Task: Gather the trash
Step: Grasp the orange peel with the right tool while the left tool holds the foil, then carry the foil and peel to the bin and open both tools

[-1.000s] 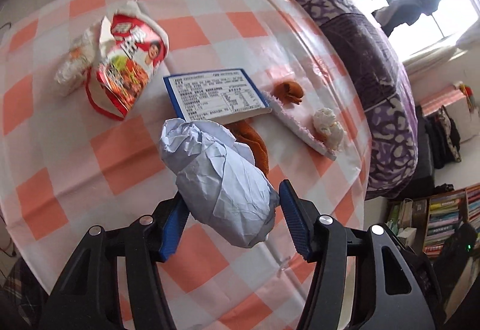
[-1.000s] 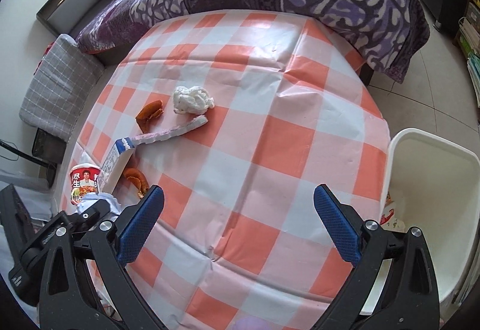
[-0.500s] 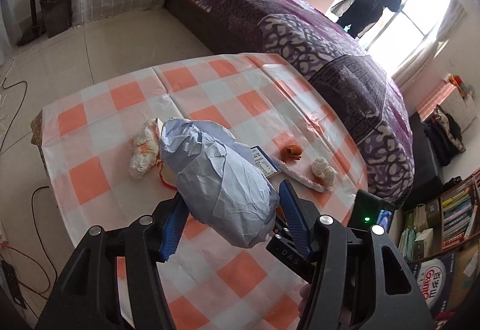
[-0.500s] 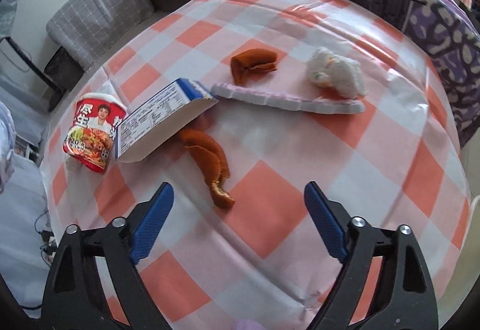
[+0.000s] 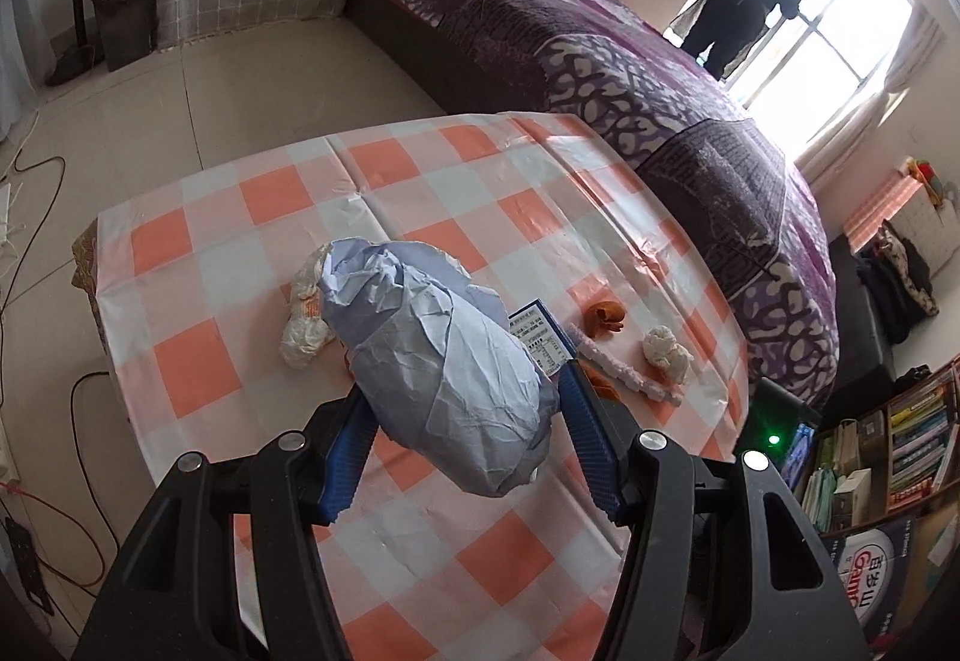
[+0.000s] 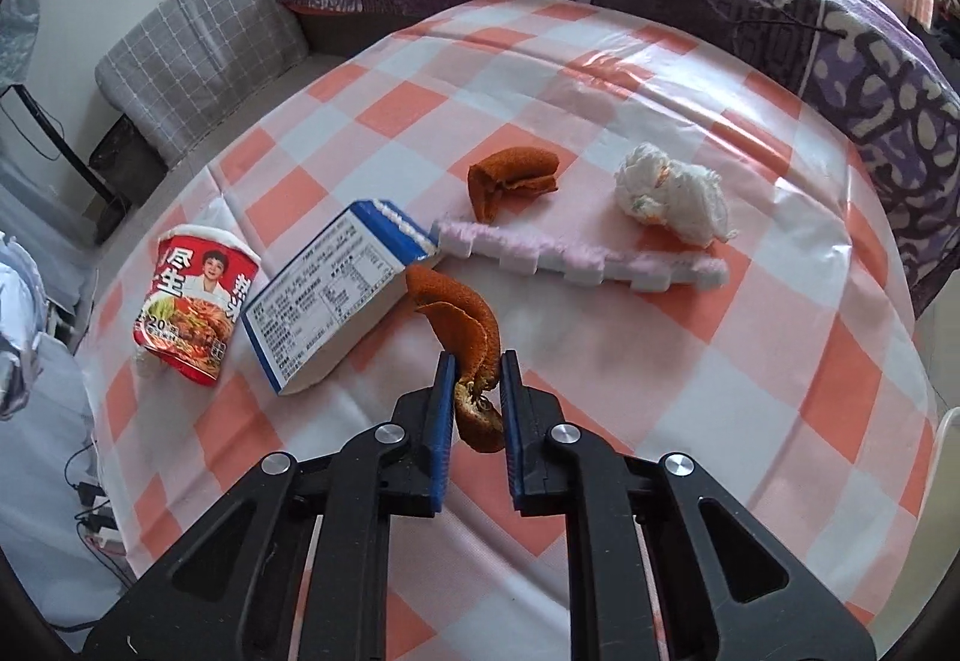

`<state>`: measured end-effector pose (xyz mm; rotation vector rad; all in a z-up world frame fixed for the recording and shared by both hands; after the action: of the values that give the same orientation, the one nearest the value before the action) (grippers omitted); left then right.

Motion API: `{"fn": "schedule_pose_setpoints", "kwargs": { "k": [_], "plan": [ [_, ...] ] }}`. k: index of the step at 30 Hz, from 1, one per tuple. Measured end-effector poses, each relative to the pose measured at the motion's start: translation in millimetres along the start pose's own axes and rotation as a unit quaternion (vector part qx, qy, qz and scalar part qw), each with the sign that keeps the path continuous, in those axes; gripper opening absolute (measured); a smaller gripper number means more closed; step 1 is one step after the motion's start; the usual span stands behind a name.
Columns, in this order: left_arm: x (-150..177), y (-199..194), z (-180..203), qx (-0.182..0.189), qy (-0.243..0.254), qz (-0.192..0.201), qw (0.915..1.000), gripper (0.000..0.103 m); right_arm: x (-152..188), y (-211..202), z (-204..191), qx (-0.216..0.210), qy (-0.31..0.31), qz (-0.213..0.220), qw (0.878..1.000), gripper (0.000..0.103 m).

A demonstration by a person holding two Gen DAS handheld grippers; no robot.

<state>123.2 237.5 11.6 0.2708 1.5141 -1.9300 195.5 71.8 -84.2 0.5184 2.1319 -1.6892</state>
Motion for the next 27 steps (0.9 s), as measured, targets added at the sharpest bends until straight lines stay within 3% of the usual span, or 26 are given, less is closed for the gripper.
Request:
{"fn": "schedule_pose_setpoints", "kwargs": {
  "k": [9, 27],
  "plan": [
    [2, -5, 28, -0.013, 0.043, 0.031, 0.9985, 0.059, -5, -44, 15, -0.003, 0.009, 0.038, 0.999, 0.014],
    [16, 13, 80, 0.003, 0.087, 0.024, 0.9959, 0.059, -4, -113, 60, 0.001, 0.035, 0.079, 0.996, 0.014]
  ]
}}
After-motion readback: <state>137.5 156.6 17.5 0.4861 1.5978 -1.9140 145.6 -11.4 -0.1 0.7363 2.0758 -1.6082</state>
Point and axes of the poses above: each gripper's, at about its wrist camera, not at the fingertips, and y roughly the way its jaws point, z to its right, x to its underside, the point moved 1 cm from there along y, roughly the way its jaws point, and after that the axes turned 4 degrees about y, right-handed, at the moved point
